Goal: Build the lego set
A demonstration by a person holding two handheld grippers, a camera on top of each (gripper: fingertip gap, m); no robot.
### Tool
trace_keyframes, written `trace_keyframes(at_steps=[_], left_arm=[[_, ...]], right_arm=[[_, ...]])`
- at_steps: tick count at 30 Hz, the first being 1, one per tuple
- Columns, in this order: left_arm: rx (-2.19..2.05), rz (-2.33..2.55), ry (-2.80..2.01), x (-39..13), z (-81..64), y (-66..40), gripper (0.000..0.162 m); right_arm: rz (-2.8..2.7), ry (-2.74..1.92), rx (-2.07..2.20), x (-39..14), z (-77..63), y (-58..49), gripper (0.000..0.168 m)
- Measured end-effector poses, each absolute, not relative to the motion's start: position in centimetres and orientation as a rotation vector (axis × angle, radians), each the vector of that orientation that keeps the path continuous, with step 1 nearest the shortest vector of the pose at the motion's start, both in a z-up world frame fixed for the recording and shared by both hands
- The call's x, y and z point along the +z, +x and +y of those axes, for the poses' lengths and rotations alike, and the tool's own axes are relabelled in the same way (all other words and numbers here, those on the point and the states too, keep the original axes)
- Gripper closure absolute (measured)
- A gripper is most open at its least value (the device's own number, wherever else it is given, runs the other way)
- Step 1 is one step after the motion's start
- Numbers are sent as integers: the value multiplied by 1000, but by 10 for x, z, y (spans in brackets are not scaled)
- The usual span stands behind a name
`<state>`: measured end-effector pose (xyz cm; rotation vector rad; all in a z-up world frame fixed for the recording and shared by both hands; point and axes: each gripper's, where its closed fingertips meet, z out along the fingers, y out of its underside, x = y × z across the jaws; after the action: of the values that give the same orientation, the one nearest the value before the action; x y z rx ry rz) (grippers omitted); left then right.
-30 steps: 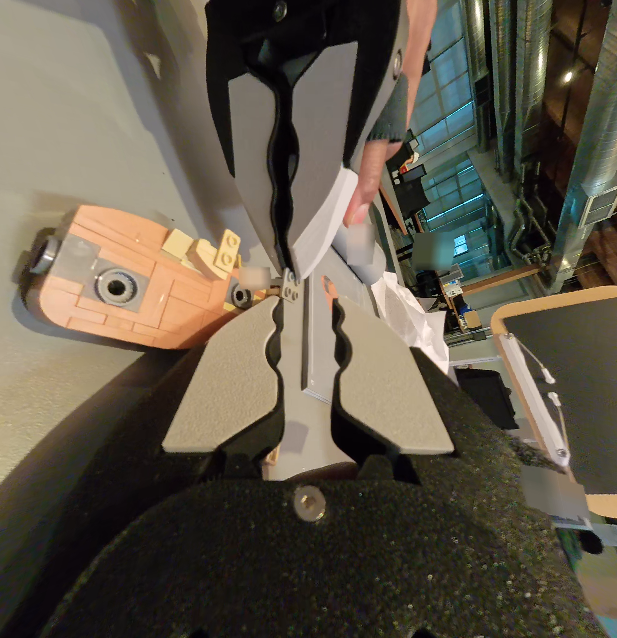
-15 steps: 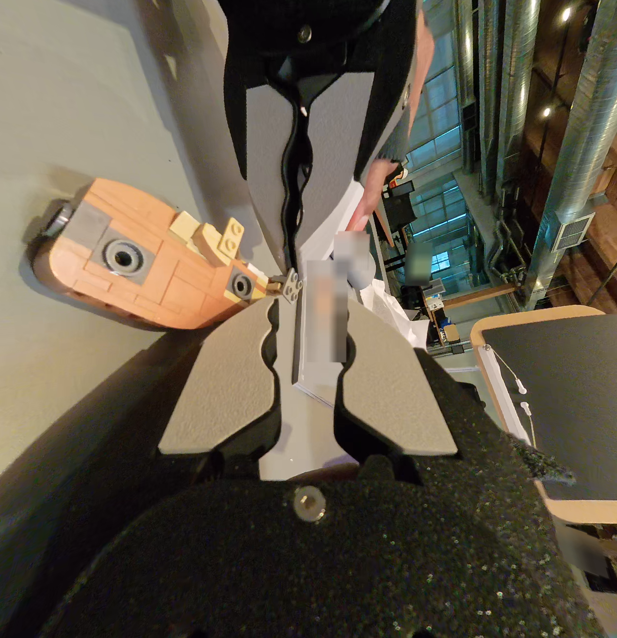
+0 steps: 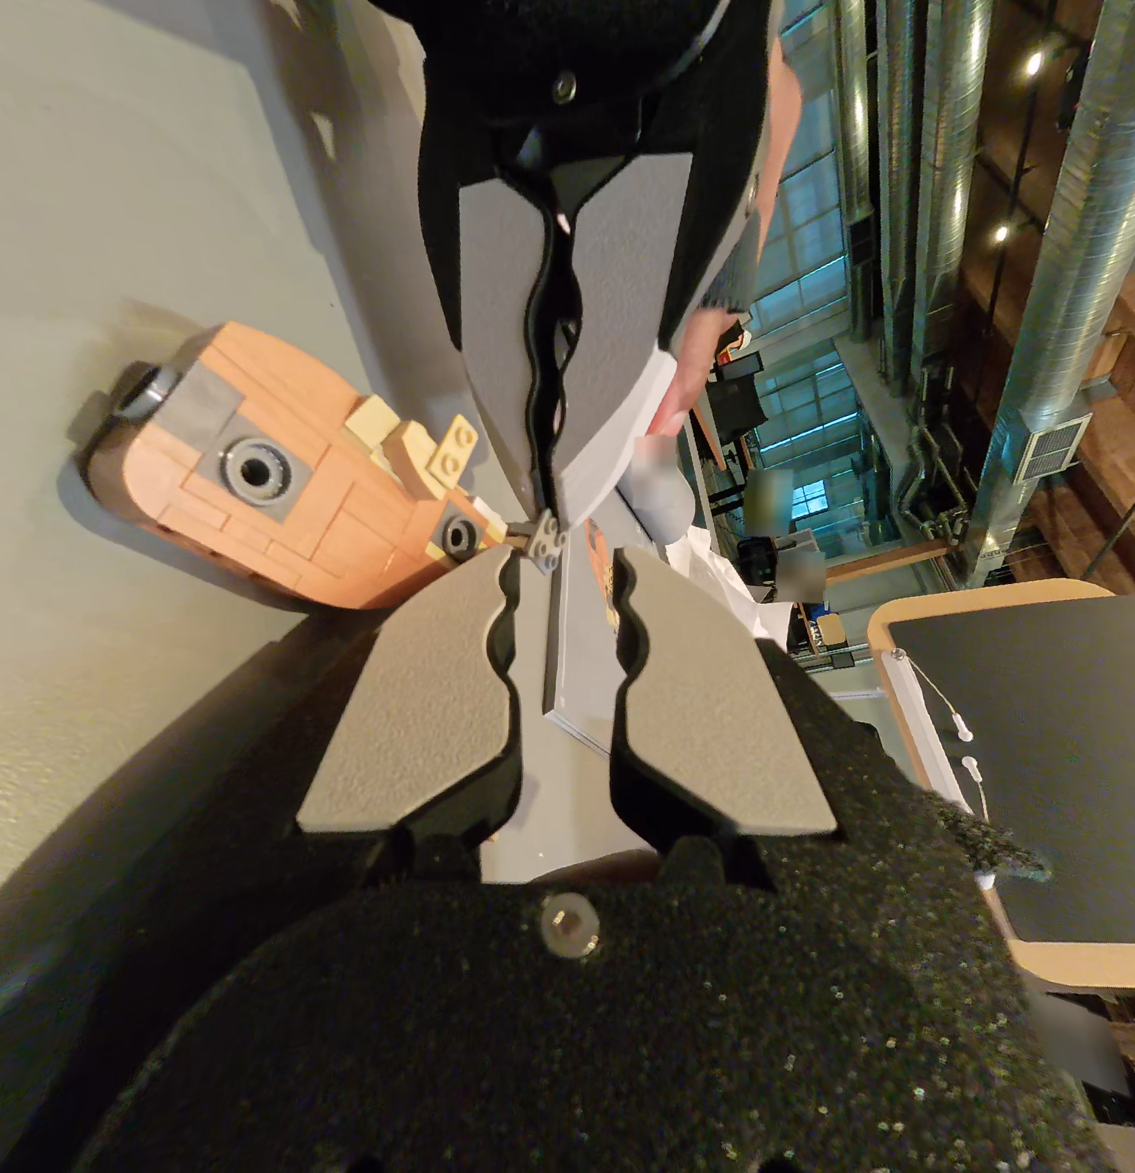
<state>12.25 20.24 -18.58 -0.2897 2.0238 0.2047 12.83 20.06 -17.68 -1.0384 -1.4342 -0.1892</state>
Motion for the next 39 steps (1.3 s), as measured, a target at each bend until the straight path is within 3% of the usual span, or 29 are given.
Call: trace_keyframes(at_steps=[39], left_arm=[[230,2027,-366,-184,202,124,161]], right_arm=[[-1444,-1018,-213,-176,200,122,142]])
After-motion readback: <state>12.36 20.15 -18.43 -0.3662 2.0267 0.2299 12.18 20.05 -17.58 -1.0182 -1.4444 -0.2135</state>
